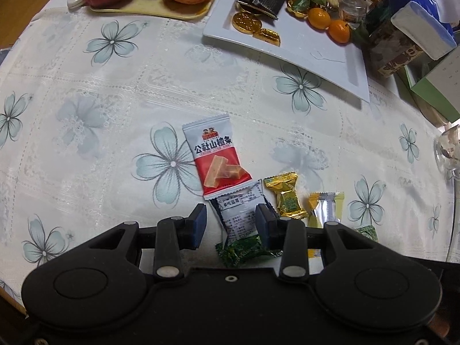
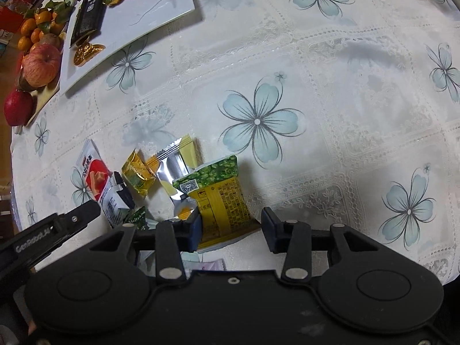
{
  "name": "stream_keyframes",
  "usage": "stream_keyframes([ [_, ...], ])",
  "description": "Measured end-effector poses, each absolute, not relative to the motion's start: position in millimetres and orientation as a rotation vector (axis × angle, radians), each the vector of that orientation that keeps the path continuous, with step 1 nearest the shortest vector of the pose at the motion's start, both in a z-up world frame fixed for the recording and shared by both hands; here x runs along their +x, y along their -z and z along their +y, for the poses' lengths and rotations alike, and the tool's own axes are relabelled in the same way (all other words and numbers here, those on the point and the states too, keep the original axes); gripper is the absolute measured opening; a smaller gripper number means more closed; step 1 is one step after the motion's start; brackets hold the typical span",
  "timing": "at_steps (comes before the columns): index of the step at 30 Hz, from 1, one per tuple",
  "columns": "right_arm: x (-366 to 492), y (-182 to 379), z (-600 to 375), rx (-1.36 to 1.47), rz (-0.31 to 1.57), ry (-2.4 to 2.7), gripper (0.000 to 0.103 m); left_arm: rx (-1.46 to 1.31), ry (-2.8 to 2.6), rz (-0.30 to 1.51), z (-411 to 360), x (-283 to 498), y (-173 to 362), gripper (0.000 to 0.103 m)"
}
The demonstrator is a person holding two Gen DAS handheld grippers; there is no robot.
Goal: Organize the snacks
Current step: 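Grasp the white-and-green candy packet with the left tool while the right tool hovers over the yellow bag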
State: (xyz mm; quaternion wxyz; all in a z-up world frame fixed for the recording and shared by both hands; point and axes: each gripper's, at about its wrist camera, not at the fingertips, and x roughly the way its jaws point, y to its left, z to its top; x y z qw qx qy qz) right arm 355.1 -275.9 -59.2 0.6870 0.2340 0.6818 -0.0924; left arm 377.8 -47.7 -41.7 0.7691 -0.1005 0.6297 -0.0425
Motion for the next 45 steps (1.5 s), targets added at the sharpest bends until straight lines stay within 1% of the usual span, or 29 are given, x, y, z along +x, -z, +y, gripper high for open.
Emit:
stream_keyframes([
  [4,350,53,-272,0.515,1.519,0.164,0.044,-0.209,0.090,1.357,-58,378,48,0.047],
  [10,347,46,-261,0.426,1.489,0.171,0.044,-0.200,0.058,1.359,-66,383,55,0.047],
  [25,347,51,-263,0.455,1.508,0.150,0.044,-0.104,0.023,1.320,-82,383,61,0.056],
  [30,347,52,-261,0.454,1.511,0.149,0.044,-0.074,0.016,1.338,-86,383,63,0.060],
  [32,347,53,-260,0.451,1.514,0.146,0.044,-0.038,-0.001,1.346,-88,383,65,0.057],
  [33,347,53,-260,0.449,1.514,0.145,0.044,-0.021,-0.013,1.341,-89,382,64,0.051],
  [40,347,50,-260,0.431,1.498,0.159,0.044,-0.053,0.021,1.354,-83,378,60,0.048],
  [42,346,48,-261,0.429,1.491,0.155,0.044,-0.056,0.022,1.345,-81,376,56,0.043],
  [45,343,45,-265,0.424,1.483,0.158,0.044,-0.066,0.026,1.339,-75,372,49,0.039],
])
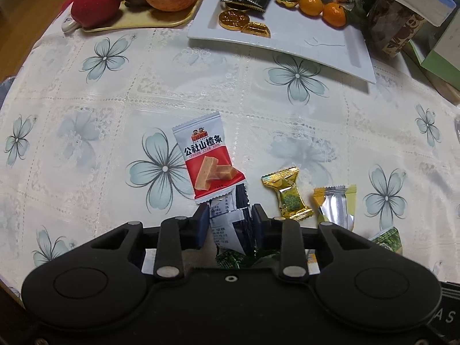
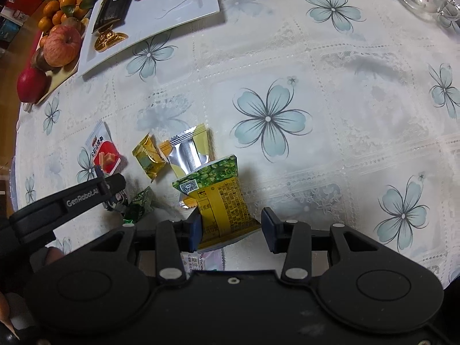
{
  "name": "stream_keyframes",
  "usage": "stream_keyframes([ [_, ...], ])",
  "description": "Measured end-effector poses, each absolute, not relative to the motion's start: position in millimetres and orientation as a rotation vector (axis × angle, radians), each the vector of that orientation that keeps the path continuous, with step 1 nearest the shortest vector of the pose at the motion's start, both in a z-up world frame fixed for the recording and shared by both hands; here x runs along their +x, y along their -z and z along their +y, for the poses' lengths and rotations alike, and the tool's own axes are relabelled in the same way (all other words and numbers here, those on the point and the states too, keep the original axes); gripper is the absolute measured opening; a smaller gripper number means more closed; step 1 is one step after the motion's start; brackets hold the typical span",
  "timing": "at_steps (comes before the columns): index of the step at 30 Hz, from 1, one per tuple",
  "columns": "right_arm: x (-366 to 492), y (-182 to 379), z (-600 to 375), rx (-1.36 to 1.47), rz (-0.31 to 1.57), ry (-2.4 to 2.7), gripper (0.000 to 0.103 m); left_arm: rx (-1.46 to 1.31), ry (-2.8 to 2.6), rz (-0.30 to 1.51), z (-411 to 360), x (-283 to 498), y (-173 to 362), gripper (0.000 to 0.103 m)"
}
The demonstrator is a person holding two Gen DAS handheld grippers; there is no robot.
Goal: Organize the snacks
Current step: 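Grasp the white-and-green candy packet with the left tool while the right tool hovers over the yellow bag, then carry the candy packet with the left tool while the right tool carries the yellow-green bag over the tray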
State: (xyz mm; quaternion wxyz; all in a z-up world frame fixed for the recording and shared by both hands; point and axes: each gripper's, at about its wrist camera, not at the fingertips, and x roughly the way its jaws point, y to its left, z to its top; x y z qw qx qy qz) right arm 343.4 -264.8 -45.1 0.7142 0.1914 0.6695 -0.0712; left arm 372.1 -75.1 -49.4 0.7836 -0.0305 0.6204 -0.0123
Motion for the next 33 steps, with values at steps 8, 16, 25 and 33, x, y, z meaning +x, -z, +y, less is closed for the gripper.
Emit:
stream_keyframes([
  [8,340,50,-271,0.431,1.499,0.198,0.044,-0.105,0.036,1.377,-58,370,49,0.038],
  [16,342,50,-266,0.426,1.502,0.178,0.044,-0.123,-0.027,1.467,-53,373,75,0.044],
  [25,339,44,-275,0.443,1.489,0.180,0.044,-0.156,-0.030,1.476,-50,370,74,0.028],
  [33,327,34,-281,0.418,1.458,0.179,0.044,-0.214,-0.009,1.473,-30,351,54,0.028],
])
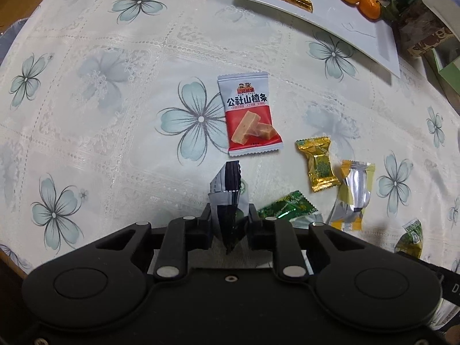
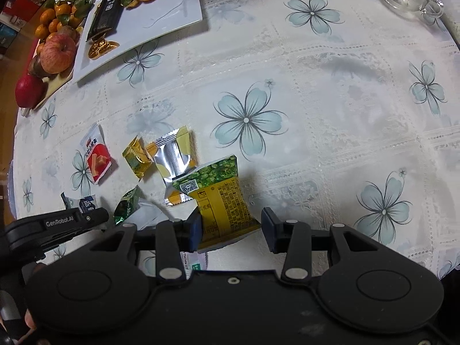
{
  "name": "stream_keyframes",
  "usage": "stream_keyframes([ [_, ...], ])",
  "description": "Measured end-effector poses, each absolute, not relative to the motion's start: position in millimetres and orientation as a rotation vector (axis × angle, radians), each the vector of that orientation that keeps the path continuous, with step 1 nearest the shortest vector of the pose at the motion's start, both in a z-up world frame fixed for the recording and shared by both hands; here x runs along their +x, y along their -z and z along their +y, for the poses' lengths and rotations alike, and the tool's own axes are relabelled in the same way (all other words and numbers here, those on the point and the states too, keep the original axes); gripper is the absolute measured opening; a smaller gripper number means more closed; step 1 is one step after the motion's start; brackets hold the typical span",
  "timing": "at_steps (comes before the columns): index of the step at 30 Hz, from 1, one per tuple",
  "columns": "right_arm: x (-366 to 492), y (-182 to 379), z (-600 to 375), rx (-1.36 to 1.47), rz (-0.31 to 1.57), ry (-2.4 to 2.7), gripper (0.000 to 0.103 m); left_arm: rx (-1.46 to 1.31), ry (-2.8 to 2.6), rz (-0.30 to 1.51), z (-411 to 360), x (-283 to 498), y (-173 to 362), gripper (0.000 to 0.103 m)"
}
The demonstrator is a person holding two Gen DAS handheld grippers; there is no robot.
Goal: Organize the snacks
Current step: 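Carry the candy packet with the left tool while the right tool carries the yellow-green bag over the tray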
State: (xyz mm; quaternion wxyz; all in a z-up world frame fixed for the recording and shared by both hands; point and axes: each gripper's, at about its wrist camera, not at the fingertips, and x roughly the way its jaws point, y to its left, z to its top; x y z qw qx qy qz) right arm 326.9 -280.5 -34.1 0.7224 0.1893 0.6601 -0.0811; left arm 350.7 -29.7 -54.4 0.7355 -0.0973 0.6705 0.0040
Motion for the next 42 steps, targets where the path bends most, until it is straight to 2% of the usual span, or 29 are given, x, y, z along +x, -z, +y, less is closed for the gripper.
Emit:
stream_keyframes([
  [9,275,8,-280,0.459,1.368,0.160,0.044,-0.228,0.062,1.386,-10,279,7,0.028],
  [15,193,-8,-262,0.423,1.288,0.191,0.044,-0.224,0.057,1.372,7,212,2,0.028],
  [27,56,-20,-208,0.465,1.328,0.184,0.044,-0.179,0.090,1.429,1,110,-10,0.028],
  [42,-27,-8,-186,0.406,1.325,0.186,0.044,-0.165,0.136,1.389,-28,45,-6,0.028],
])
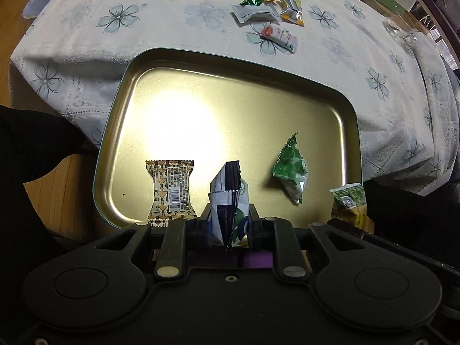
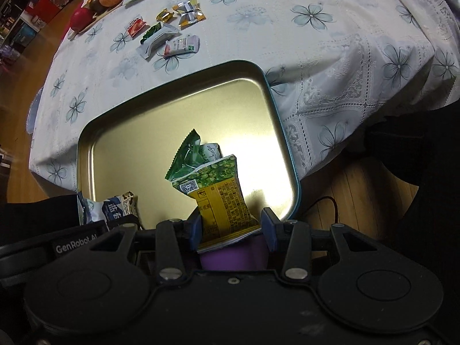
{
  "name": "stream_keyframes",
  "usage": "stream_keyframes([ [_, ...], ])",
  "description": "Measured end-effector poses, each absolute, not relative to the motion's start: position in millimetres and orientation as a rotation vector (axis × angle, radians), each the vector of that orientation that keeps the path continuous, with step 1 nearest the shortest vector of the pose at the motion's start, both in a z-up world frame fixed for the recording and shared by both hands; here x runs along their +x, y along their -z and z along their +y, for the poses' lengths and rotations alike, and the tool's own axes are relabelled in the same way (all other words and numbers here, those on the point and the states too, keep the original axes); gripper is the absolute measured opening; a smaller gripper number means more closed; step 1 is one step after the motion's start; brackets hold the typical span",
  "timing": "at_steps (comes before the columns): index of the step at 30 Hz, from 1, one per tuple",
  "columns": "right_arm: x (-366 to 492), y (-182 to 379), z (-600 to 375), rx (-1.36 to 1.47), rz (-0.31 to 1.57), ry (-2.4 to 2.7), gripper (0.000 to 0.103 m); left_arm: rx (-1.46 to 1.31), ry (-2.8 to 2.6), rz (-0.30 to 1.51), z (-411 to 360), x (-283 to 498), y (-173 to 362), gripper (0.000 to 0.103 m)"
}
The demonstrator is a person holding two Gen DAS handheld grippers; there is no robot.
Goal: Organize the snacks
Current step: 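Carry the candy packet with the left tool while the right tool carries the yellow-green bag over the tray, then lower both packets into the gold tray and open both tools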
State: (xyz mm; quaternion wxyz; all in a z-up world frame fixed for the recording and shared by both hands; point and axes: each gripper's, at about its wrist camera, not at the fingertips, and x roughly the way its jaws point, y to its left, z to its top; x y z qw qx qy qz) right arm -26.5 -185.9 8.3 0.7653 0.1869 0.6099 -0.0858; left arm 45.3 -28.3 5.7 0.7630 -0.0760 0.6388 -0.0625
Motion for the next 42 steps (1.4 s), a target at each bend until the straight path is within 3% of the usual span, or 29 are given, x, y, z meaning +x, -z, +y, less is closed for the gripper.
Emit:
stream_keyframes([
  [13,-8,-34,-196,0.405,1.233,0.219,0.044,-0.154,0.098,1.318,-28,70,-24,0.031],
  [20,5,-30,-199,0.419,1.257,0.245,0.050,-0.171,0.089,1.323,-23,76,-27,0.033],
  [42,9,-19,-192,0.386,1.340,0.231,0.049,-0.120,0.023,1.421,-20,71,-10,0.034],
])
